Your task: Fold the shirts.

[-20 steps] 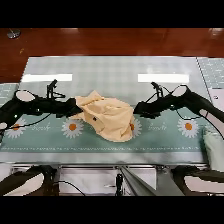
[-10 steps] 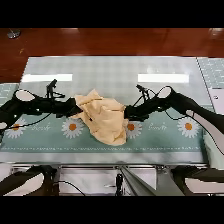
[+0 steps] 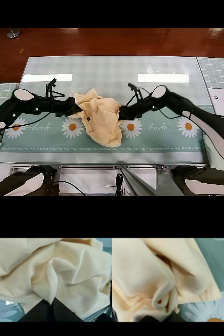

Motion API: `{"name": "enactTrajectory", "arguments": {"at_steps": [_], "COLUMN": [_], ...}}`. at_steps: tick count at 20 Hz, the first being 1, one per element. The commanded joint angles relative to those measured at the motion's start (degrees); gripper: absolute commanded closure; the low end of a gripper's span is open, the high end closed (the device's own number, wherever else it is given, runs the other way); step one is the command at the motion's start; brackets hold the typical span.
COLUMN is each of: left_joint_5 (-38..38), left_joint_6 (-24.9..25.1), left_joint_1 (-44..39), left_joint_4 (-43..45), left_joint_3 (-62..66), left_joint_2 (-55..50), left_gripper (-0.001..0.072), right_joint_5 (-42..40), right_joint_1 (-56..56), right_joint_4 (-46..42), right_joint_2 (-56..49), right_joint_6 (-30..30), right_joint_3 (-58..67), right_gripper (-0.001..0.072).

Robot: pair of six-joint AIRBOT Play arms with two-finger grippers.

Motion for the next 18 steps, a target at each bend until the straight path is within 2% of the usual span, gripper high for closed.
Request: {"name": "enactTrajectory", "arguments": {"at_steps": [1,3,5,7,9,12,14,18], "left_joint_5": [0.5,2.6,8.8,13.6,14.1,10.8,5.9,-14.6], "left_joint_6": [0.9,5.9,9.6,9.9,10.1,9.3,6.2,1.4], "left_joint_1": [2.1,3.2,3.1,2.8,3.3,3.3,3.3,3.1], "left_joint_4": [-3.5,-12.9,-20.3,-20.7,-18.4,-9.1,-3.9,-2.1], "left_joint_3": [6.1,15.6,27.5,40.2,51.2,60.0,60.2,60.0], "left_joint_2": [2.7,5.4,7.7,9.6,11.3,15.3,19.1,23.1], "left_gripper": [0.0684,0.0684,0.0684,0.0684,0.0685,0.0685,0.0684,0.0685], "right_joint_5": [6.6,8.7,12.2,19.1,21.0,20.3,20.3,22.8], "right_joint_1": [-7.0,-12.6,-16.2,-18.0,-17.9,-17.9,-17.9,-17.9], "right_joint_4": [-7.0,-12.2,-14.4,-16.8,-19.4,-20.8,-24.4,-27.7], "right_joint_2": [3.9,6.4,6.6,6.7,9.2,20.4,28.7,40.2], "right_joint_6": [2.8,6.5,8.6,8.6,8.8,5.4,4.6,4.7], "right_joint_3": [11.2,25.9,43.4,61.4,72.1,68.8,63.5,56.7], "right_gripper": [0.0683,0.0683,0.0683,0.0683,0.0683,0.0683,0.0683,0.0683]}}
